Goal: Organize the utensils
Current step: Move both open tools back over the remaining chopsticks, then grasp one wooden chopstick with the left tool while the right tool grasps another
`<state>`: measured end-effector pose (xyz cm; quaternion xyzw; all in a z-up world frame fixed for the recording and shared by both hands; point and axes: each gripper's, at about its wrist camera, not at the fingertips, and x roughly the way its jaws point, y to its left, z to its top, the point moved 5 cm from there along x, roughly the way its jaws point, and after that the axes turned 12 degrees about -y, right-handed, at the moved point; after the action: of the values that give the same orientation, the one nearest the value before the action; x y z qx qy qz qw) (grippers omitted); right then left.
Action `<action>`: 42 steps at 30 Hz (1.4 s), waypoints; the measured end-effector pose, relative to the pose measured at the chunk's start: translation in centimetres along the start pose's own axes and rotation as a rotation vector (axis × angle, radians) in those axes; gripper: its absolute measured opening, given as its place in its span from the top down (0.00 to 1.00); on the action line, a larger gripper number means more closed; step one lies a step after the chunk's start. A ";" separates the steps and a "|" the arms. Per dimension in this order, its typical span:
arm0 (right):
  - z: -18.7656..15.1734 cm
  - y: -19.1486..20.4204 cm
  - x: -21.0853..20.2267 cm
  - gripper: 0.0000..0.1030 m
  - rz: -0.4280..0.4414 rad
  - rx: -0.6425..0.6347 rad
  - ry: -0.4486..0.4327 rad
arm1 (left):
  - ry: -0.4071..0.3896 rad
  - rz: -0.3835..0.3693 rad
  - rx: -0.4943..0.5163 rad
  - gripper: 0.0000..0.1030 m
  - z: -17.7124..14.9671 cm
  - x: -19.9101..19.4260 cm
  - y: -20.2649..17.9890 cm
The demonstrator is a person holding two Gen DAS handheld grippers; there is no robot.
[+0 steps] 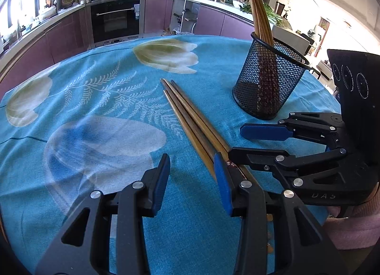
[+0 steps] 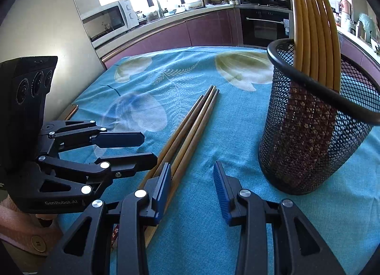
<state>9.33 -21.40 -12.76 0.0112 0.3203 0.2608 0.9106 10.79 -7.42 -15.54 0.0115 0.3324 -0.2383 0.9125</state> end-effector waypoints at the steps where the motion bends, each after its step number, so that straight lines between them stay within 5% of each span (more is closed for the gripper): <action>1: 0.0 0.0 0.0 0.66 -0.002 -0.001 0.000 | 0.003 0.004 0.003 0.63 0.0 0.1 0.0; 42: 0.4 -0.2 0.8 0.69 -0.042 -0.021 0.015 | 0.026 0.026 0.055 0.66 0.8 1.3 0.0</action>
<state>10.20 -21.16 -12.91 -0.0070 0.3244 0.2448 0.9137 12.13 -8.11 -15.75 0.0441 0.3374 -0.2351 0.9105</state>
